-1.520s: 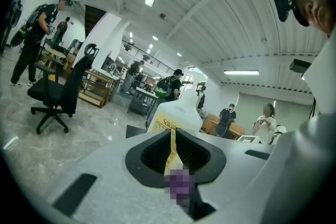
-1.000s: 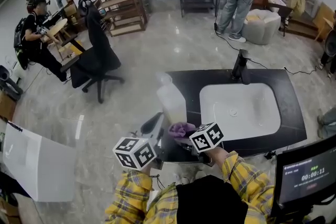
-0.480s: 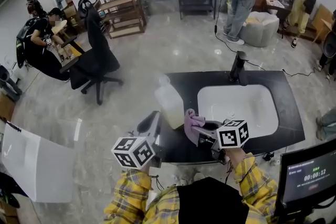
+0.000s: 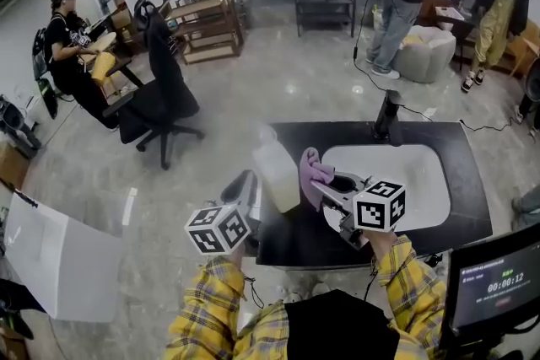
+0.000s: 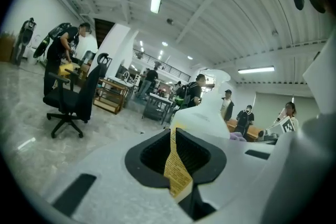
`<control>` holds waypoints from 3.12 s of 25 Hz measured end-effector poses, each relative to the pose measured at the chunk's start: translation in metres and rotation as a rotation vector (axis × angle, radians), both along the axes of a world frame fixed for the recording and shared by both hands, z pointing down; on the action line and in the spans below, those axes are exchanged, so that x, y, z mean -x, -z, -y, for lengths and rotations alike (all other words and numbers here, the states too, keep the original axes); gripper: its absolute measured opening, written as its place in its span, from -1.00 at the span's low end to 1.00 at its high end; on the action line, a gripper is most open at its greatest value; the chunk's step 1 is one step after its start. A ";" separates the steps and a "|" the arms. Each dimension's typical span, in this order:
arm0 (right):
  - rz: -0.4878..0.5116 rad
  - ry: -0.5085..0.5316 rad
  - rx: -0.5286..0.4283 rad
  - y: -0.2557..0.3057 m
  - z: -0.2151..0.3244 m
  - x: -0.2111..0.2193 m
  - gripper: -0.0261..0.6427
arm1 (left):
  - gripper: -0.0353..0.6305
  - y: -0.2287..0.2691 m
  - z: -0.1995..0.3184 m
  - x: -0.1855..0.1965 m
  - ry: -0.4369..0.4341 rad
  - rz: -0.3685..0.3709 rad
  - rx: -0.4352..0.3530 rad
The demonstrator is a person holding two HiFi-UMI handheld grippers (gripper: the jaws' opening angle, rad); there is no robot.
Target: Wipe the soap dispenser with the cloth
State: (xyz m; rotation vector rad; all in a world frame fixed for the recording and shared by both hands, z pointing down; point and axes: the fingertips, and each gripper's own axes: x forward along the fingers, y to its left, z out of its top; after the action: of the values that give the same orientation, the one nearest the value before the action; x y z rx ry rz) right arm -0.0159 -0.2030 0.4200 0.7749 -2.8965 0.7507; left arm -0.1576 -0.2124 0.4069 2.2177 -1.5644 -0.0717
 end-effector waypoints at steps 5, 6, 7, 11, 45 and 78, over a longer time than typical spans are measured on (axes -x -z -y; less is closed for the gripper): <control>0.049 0.048 -0.047 0.001 0.011 0.009 -0.68 | -0.81 -0.009 0.003 -0.002 0.004 -0.008 -0.026; 0.049 0.059 -0.054 -0.002 0.014 0.011 -0.68 | -0.81 -0.012 0.004 -0.001 0.008 -0.011 -0.035; 0.046 0.067 -0.058 -0.004 0.018 0.014 -0.68 | -0.81 -0.012 0.006 0.001 0.015 -0.015 -0.044; 0.035 0.085 -0.043 0.006 0.031 0.020 -0.68 | -0.80 0.032 0.006 0.000 -0.007 0.017 -0.111; 0.009 0.161 -0.013 -0.008 0.037 0.031 -0.68 | -0.39 0.081 0.046 -0.065 -0.285 0.301 -0.247; -0.032 0.042 -0.014 -0.015 -0.007 0.014 -0.68 | -0.39 0.080 0.024 -0.074 -1.109 0.035 -0.435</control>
State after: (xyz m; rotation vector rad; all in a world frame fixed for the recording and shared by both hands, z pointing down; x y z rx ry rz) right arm -0.0298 -0.1958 0.4354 0.7176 -2.8835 0.7080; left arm -0.0838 -0.2368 0.3270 3.1059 -0.1471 -0.0394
